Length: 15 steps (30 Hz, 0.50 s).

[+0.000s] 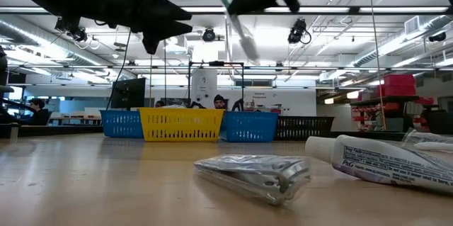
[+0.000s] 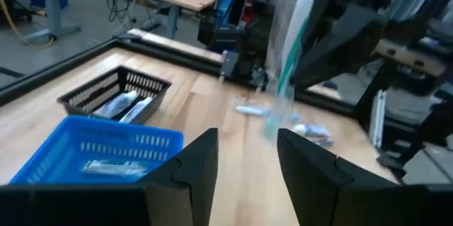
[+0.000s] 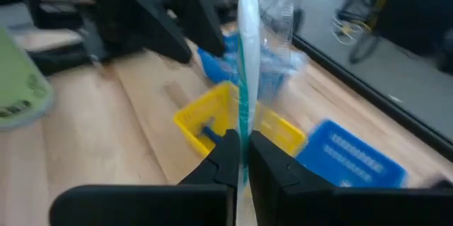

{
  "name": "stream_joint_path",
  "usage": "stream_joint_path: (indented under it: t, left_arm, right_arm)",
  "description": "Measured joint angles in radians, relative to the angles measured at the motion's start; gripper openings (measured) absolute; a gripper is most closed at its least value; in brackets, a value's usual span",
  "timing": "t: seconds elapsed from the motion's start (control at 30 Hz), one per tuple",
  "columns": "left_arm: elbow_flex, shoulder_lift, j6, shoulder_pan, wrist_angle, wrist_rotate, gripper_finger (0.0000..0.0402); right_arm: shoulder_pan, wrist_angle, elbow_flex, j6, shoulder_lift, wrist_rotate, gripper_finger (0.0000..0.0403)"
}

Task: Pick & Place Travel size toiletries
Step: Put the green toothbrush into the left blue bin

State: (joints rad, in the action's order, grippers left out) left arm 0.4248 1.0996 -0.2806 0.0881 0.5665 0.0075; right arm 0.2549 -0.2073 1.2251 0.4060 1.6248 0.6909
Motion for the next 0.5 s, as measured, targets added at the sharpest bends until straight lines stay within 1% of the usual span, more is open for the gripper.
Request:
stream_joint_path:
  t: [0.1, 0.17, 0.4, 0.5]
  left_arm:
    - [0.000, 0.000, -0.006, -0.007, 0.030, 0.001, 0.0153]
    - [0.000, 0.000, 0.005, -0.013, 0.027, 0.001, 0.0153]
    - [0.000, 0.000, 0.003, -0.060, 0.028, -0.005, 0.0153]
    - [0.000, 0.000, -0.006, -0.089, 0.026, -0.062, 0.0153]
  right_arm:
    - [-0.037, 0.070, 0.000, -0.053, 0.014, -0.104, 0.0023]
    - [-0.053, 0.078, -0.001, -0.067, 0.018, -0.156, 0.0023]
    - [-0.080, 0.164, -0.003, -0.075, 0.025, -0.192, 0.0024]
    - [-0.087, 0.242, -0.020, -0.107, 0.025, -0.248, 0.0024]
